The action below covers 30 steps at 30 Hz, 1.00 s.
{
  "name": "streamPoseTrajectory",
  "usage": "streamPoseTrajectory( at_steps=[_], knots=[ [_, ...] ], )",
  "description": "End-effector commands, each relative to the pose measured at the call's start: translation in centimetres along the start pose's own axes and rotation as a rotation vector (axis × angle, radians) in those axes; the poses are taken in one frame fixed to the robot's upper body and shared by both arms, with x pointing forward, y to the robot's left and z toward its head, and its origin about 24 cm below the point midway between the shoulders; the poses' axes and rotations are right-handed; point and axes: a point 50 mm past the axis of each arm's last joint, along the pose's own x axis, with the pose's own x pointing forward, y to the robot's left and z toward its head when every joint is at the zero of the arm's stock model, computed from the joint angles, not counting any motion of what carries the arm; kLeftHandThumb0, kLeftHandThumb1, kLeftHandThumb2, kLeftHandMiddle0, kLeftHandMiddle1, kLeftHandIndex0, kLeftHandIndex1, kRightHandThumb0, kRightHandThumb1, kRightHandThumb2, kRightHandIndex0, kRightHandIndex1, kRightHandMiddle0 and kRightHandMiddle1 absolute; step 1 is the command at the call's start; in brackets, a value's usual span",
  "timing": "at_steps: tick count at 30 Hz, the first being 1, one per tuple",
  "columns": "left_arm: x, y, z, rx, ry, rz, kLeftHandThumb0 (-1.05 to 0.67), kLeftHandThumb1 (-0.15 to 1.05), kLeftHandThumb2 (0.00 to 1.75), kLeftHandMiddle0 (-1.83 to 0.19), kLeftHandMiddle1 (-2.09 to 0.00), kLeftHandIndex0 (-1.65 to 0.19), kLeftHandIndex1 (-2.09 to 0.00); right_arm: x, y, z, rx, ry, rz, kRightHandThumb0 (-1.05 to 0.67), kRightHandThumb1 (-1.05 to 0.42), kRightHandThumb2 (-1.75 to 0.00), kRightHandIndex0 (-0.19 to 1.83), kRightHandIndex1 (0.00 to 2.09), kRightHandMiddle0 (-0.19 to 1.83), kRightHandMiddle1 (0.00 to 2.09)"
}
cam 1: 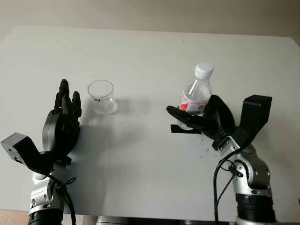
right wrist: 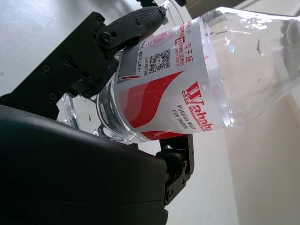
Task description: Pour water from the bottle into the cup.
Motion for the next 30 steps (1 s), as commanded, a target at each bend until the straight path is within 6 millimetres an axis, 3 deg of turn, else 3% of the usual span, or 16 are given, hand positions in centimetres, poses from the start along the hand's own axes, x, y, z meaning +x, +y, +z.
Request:
streamPoseTrajectory(
  at_steps=[1, 7, 30],
  knots=[
    [-0.4, 0.3, -0.1, 0.001, 0.009, 0.005, -0.81, 1.05, 0.60, 0.19, 0.00, 0.19, 0.00, 0.0, 0.1, 0.0, 0.033, -0.021, -0.005, -0.50, -1.05, -0.43, 1.32, 2.09, 0.76, 2.09],
    [-0.4, 0.3, 0.0, 0.021, 0.009, 0.011, -0.82, 1.05, 0.61, 0.19, -0.01, 0.19, 0.00, 0.5, 0.2, -1.3, 0.035, -0.020, -0.026, -0.51, -1.05, -0.44, 1.34, 2.09, 0.76, 2.09],
    [-0.4, 0.6, 0.2, 0.013, 0.008, 0.013, -0.81, 1.05, 0.59, 0.19, -0.01, 0.19, 0.00, 0.9, -0.9, -1.0, -0.142, -0.050, -0.098, -0.49, -1.05, -0.40, 1.27, 2.09, 0.79, 2.09]
  ],
)
